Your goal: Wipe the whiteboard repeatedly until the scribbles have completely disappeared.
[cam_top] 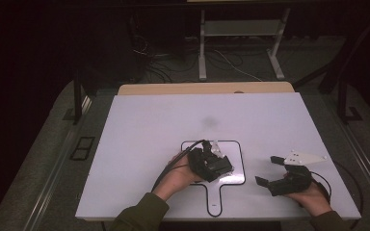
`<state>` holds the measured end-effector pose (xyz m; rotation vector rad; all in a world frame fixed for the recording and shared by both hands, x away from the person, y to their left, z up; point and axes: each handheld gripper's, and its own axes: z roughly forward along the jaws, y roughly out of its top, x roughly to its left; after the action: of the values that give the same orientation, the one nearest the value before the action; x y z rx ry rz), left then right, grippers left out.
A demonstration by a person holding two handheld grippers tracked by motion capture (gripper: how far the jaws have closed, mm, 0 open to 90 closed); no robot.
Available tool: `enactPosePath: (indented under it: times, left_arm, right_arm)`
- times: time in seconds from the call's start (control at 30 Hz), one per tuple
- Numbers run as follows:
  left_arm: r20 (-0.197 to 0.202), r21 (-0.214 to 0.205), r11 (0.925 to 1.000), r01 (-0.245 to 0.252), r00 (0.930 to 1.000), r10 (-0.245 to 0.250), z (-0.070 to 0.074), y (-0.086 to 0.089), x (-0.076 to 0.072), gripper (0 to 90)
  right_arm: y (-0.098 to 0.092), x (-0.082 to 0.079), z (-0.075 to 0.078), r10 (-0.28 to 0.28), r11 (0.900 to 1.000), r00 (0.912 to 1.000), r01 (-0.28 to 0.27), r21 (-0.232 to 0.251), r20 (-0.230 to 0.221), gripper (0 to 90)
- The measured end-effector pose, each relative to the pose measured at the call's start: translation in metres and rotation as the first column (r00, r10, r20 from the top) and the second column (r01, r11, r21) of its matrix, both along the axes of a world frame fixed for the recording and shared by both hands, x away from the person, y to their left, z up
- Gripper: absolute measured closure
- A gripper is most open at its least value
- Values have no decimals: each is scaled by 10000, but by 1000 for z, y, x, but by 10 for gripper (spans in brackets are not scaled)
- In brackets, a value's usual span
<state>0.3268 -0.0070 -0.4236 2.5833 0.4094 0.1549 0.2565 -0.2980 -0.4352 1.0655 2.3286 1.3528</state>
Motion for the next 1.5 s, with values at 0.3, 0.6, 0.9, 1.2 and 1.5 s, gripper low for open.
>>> enactPosePath:
  times: [0.3, 0.6, 0.9, 1.2, 1.5]
  left_arm:
    - [-430, -121, 9987, 486, 9979, -491, 0, -5, -10, 398]
    - [-125, 20, 9999, 132, 9998, -132, 0, -9, 2, 398]
    - [-228, -27, 10000, 49, 9997, -49, 0, -16, 12, 398]
    - [-209, 33, 9964, 849, 9962, -848, 0, -38, -3, 398]
    - [20, 128, 9982, 586, 9983, -586, 0, -39, 13, 398]
  right_arm:
    - [0, 0, 0, 23, 10000, 10000, -23, 0, -33, 0]
    - [1, 0, 0, 15, 10000, 10000, -15, -20, 5, 0]
    - [-1, 1, 0, -37, 10000, 10000, 37, 32, -18, 0]
    - [0, 1, 0, -4, 10000, 10000, 4, 26, -7, 0]
    - [-3, 0, 0, -116, 9999, 9999, 116, 60, 11, 0]
